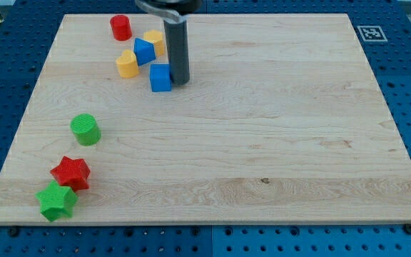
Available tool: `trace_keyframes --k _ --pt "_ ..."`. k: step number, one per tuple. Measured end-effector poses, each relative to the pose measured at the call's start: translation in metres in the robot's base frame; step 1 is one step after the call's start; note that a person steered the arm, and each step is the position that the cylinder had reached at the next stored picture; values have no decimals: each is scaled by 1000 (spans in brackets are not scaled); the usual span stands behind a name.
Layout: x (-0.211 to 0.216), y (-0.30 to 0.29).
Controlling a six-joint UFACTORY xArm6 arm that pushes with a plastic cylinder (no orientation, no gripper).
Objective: Move arm away from blue cube
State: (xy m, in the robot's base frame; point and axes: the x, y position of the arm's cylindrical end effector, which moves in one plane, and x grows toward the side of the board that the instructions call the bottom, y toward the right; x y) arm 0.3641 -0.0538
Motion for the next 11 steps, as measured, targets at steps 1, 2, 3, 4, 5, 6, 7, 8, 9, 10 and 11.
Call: trace_keyframes --k 1,2,3,4,5,6,7,8,9,10,11 --pt "-31 -8" --pt "-49 -9" --pt "-50 8" --pt "-50 55" --pt "-48 77" --pt "-48 70" --pt "-48 53" --pt "-48 37" --pt "-47 27" --pt "-46 7" --pt "-40 -6"
